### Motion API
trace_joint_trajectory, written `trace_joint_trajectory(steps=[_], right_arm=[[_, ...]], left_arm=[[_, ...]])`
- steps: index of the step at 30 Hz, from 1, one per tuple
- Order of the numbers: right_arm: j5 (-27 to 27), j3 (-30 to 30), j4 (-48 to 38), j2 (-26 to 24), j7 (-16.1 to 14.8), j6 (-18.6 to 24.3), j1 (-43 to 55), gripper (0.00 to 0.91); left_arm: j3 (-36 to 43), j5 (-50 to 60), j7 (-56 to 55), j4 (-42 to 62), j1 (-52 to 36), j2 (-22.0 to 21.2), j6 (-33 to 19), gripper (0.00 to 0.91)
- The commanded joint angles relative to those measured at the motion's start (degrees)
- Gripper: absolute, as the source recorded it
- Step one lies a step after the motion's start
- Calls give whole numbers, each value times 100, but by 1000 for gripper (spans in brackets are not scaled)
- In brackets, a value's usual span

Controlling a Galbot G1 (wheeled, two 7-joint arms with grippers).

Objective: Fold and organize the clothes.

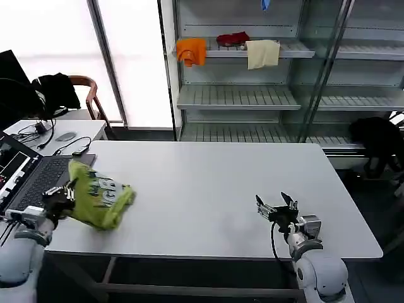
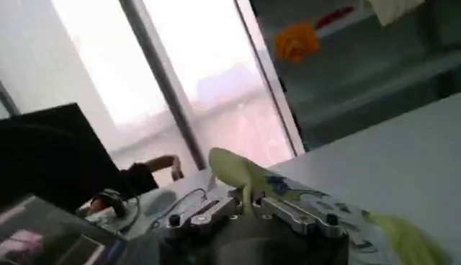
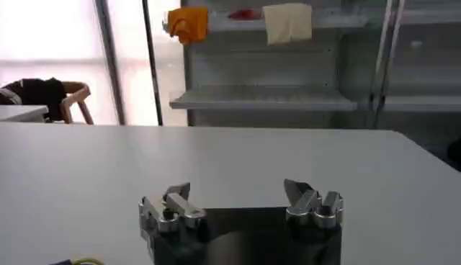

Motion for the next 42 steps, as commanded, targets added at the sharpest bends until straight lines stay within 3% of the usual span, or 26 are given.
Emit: trace_joint_trajectory(steps=[1, 5, 10, 14, 20, 31, 42], right_arm=[[44, 10, -174, 1, -5, 56, 5, 907], [45, 36, -296, -37, -14, 119, -4, 907], [105, 130, -450, -134, -13, 198, -37, 907], [114, 170, -565, -183, -2, 249, -68, 907], [111, 213, -591, -193, 8, 253, -67, 907], [26, 153, -474, -89, 15, 167, -13, 907], [19, 21, -202, 1, -19, 27, 81, 907]], left_arm=[[-63, 972, 593, -235, -517, 1213, 143, 10], [247, 1306, 685, -750, -420, 947, 364, 10], [1106, 2386, 679, -1125, 30, 213, 251, 10], [1861, 3095, 582, -1174, 269, -728, 168, 10], [3130, 3209, 194, -1012, 55, -1558, 546, 20], [3993, 1451, -1070, -172, -585, -2332, 1272, 20], [4364, 995, -1502, 759, -1315, -2789, 1178, 20]])
